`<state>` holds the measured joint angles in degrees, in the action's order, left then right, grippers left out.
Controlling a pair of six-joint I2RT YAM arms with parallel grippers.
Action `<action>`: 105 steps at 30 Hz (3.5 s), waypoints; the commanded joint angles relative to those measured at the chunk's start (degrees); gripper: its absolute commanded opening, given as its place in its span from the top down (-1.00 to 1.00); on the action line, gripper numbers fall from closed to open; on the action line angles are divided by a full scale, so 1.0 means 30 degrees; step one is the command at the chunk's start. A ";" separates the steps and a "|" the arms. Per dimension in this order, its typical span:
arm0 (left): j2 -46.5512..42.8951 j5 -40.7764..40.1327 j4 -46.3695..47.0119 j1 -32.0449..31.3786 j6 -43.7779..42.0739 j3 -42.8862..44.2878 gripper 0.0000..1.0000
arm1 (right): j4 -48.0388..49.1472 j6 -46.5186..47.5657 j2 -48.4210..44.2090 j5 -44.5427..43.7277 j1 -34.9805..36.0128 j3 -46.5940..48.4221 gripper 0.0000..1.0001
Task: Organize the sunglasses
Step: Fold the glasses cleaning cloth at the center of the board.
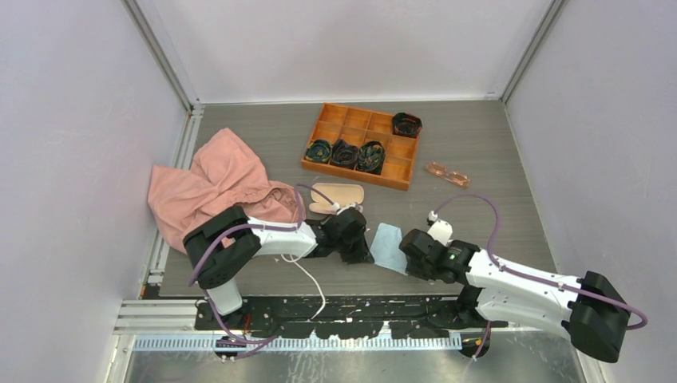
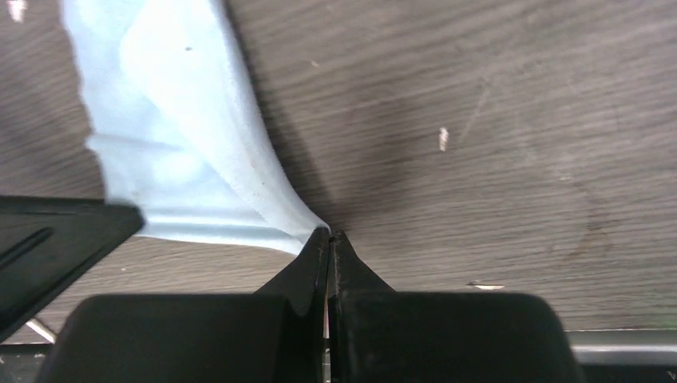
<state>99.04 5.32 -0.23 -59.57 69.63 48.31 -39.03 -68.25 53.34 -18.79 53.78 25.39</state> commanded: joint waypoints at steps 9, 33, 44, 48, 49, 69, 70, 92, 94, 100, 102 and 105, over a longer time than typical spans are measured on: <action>-0.0929 -0.1081 -0.1389 0.0314 -0.0236 -0.1222 0.99 | -0.0976 -0.2537 -0.1532 -0.0675 -0.0151 -0.1096 0.75; -0.0612 -0.0688 -0.1007 0.0288 -0.0371 -0.0973 0.99 | 0.1390 -0.0581 -0.0886 0.1864 0.1001 -0.1344 0.18; -0.0495 -0.0564 -0.1000 0.0288 -0.0416 -0.0904 0.99 | 0.2180 -0.0441 0.1285 0.1499 0.1496 -0.1228 0.31; -0.0494 -0.0576 -0.1003 0.0310 -0.0423 -0.0871 0.99 | 0.2170 -0.0538 0.1729 0.1244 0.1640 -0.0992 0.36; -0.0480 -0.0588 -0.1040 0.0293 -0.0416 -0.0871 0.99 | 0.2107 -0.0636 0.1694 0.1163 0.1658 -0.1014 0.38; -0.0144 -0.0413 -0.0686 0.0312 -0.0313 -0.0973 0.99 | 0.0868 -0.0834 0.0968 0.0711 0.1779 -0.0833 0.45; -0.0144 -0.0417 -0.0685 0.0301 -0.0307 -0.0986 0.99 | 0.0992 -0.0835 0.1075 0.0745 0.1837 -0.0814 0.44; -0.0960 0.0181 -0.0056 0.0299 -0.0969 -0.0506 0.99 | 0.0202 -0.1736 -0.0404 -0.0055 0.2173 -0.0753 0.99; -0.1592 -0.0176 -0.1301 0.0379 -0.1792 0.0731 0.99 | -0.0952 -0.1155 -0.1492 -0.1112 0.2094 0.0361 0.99; -0.1194 0.1366 -0.3354 0.2369 -0.4019 0.6553 0.99 | -0.2011 0.4862 -0.2291 -0.0853 -0.3344 0.4457 0.99; -0.0723 0.2242 -0.3224 0.3357 -0.4279 0.8629 0.99 | -0.1707 0.7134 -0.1767 0.0491 -0.5971 0.6193 0.99; -0.0213 0.2285 -0.4461 0.4008 -0.5327 1.1944 0.99 | -0.1677 0.9120 -0.0684 0.1764 -0.8175 0.8864 0.99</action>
<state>97.43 9.65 -10.26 -50.57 59.31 73.30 -43.97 -53.78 48.58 -17.61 35.53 43.11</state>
